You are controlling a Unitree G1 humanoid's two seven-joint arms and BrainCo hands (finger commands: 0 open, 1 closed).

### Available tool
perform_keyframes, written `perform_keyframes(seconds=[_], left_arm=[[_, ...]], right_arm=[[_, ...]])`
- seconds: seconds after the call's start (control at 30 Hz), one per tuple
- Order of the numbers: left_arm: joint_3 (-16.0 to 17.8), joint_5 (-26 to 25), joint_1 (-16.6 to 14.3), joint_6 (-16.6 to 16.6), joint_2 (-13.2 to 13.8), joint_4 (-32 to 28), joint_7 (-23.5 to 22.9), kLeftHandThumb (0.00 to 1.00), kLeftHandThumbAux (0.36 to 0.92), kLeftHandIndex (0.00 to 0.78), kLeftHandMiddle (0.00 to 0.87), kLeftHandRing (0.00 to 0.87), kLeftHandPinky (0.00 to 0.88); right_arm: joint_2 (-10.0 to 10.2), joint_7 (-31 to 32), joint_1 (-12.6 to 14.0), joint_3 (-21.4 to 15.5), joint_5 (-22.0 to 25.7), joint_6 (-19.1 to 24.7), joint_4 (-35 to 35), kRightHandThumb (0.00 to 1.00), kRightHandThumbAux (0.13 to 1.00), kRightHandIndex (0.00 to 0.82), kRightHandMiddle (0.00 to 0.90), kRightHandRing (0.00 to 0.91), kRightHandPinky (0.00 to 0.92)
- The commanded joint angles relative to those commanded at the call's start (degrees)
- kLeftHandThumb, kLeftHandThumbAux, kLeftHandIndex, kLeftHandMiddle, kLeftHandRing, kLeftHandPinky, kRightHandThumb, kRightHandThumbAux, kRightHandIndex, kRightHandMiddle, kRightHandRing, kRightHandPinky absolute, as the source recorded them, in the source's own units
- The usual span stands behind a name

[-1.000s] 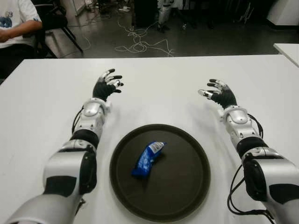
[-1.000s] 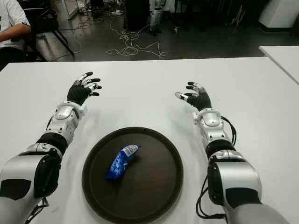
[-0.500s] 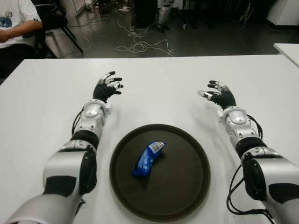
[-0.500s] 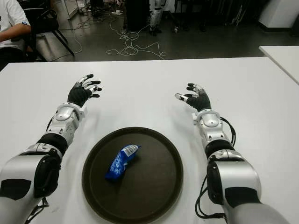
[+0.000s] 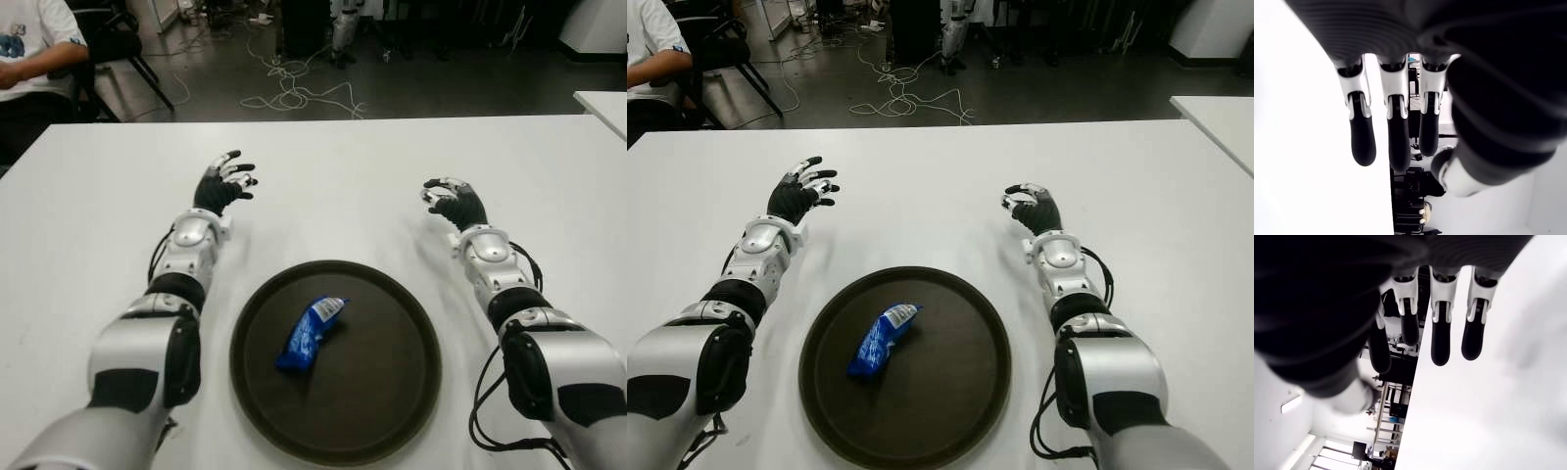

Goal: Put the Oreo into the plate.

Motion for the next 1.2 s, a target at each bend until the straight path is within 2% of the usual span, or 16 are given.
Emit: perform_keyframes(seconds=[0.33, 0.67, 1.2], left_arm=[[0.53, -0.44, 0.07, 0.30, 0.34, -0.12, -1.24, 0.207, 0.808, 0.141, 0.295, 0.363, 0.460], [0.79, -0.53, 0.22, 0.13, 0.23, 0.00, -1.20, 0.166, 0.824, 0.137, 0.278, 0.351, 0.451], [1.04, -0.89, 0.24, -0.02, 0.15, -0.04, -1.46, 0.180, 0.826, 0.140, 0.275, 0.347, 0.448]], right_arm=[[0.46, -1.43, -0.09, 0.14, -0.78, 0.20, 0.15, 0.660, 0.740, 0.396, 0.218, 0.275, 0.344], [0.21, -2.39, 0.10, 0.64, -1.64, 0.67, 0.24, 0.659, 0.741, 0.394, 0.210, 0.262, 0.318], [0.12, -2.50, 0.14, 0.52, -2.13, 0.70, 0.22, 0.659, 0.741, 0.394, 0.203, 0.251, 0.312]])
